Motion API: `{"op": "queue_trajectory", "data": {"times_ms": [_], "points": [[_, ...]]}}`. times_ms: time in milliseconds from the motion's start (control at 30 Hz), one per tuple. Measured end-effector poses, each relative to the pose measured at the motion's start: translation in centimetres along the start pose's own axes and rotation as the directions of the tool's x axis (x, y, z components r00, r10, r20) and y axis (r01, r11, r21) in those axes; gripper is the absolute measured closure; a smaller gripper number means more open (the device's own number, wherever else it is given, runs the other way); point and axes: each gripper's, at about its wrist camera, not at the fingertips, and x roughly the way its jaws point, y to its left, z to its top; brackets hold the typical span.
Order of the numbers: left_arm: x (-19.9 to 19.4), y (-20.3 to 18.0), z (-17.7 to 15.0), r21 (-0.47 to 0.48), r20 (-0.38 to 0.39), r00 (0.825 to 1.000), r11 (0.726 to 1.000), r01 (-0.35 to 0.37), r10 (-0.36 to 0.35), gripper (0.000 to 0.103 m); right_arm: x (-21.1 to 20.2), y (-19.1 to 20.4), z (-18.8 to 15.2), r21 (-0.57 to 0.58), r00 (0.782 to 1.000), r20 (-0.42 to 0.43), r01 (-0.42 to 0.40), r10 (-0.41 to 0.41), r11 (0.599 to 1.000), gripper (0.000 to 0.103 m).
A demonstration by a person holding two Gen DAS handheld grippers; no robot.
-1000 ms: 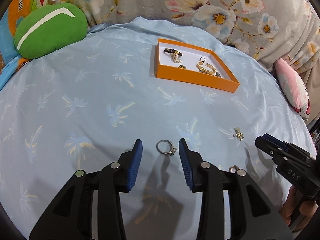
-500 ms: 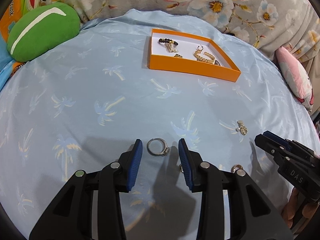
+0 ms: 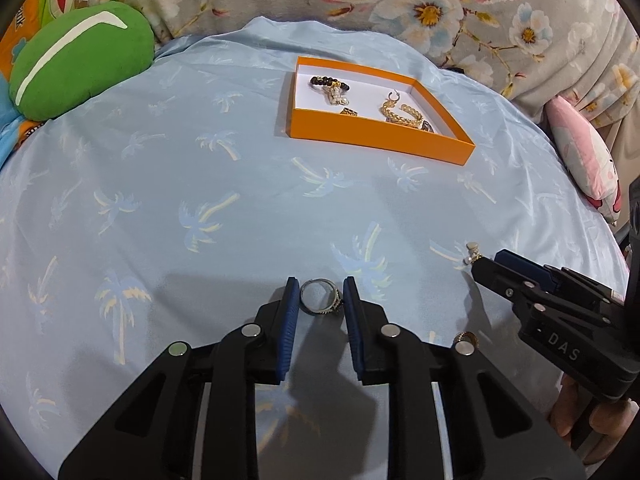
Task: Organize jewelry
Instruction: 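Grasp the silver ring with the left tool while the right tool grasps the gold earring, then carry the ring and earring into the orange box and open both tools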
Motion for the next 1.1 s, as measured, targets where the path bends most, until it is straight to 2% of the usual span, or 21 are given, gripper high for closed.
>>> {"op": "queue_trajectory", "data": {"times_ms": [233,300,400,633,1100], "points": [[0.0,0.0,0.0,-0.003,0.0,1.0,1.0,0.004,-0.004,0.081,0.4,0.4,0.3,-0.012,1.0,-0.004,0.02,-0.02,1.0,0.071],[0.0,0.0,0.0,-0.004,0.0,1.0,1.0,0.004,-0.004,0.081,0.4,0.4,0.4,-0.01,1.0,-0.005,0.025,-0.025,1.0,0.081],[0.0,0.0,0.0,-0.005,0.0,1.0,1.0,0.004,-0.004,0.081,0.4,0.2,0.4,-0.003,1.0,-0.006,0.026,-0.026,1.0,0.088],[-0.1,0.1,0.0,-0.007,0.002,1.0,1.0,0.006,-0.006,0.081,0.3,0.2,0.4,0.0,1.0,-0.003,0.021,-0.021,1.0,0.089],[-0.8,0.3,0.5,-0.027,0.026,0.999,0.999,0.023,-0.023,0.081,-1.8,-0.3,1.1,0.018,0.998,0.056,-0.002,0.001,1.0,0.089]]}}
